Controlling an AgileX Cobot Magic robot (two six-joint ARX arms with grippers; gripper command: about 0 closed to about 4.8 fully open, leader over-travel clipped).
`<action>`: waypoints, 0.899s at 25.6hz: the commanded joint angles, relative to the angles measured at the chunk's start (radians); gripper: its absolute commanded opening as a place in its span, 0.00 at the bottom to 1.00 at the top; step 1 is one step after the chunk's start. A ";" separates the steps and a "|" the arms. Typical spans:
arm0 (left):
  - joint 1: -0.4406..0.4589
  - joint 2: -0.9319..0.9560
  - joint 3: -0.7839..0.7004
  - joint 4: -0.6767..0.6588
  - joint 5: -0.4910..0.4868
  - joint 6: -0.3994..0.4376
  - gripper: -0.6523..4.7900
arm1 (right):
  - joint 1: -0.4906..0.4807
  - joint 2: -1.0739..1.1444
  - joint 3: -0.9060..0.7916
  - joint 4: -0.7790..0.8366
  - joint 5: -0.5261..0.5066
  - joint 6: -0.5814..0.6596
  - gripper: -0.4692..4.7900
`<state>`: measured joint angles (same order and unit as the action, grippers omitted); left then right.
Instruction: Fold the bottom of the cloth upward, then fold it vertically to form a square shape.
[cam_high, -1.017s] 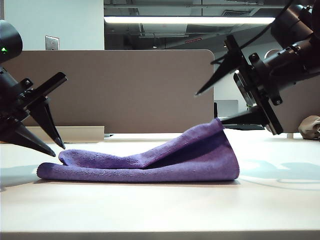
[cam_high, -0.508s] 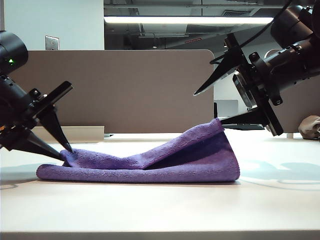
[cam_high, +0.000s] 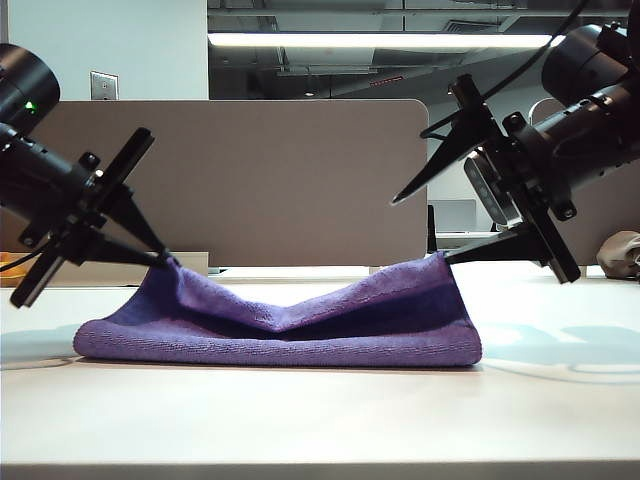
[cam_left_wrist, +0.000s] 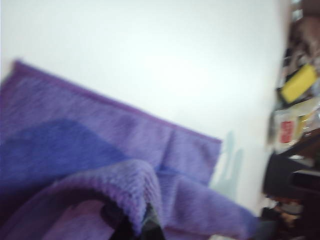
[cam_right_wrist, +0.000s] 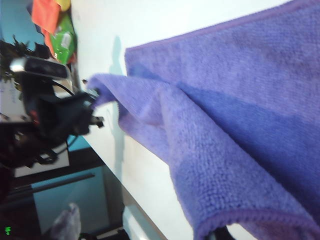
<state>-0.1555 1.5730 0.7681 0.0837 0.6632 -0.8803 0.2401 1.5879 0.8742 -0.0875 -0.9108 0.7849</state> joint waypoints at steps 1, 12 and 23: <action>0.000 -0.005 0.003 0.087 0.011 -0.068 0.11 | 0.000 -0.003 0.002 -0.053 0.023 -0.070 0.69; 0.000 -0.005 0.003 0.205 0.023 -0.149 0.11 | 0.001 -0.003 0.001 -0.193 0.042 -0.114 0.71; 0.000 -0.005 0.003 0.202 0.068 -0.149 0.11 | 0.014 0.086 -0.005 -0.174 0.052 -0.177 0.71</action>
<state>-0.1558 1.5730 0.7681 0.2729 0.7204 -1.0267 0.2478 1.6600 0.8677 -0.2993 -0.8108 0.6151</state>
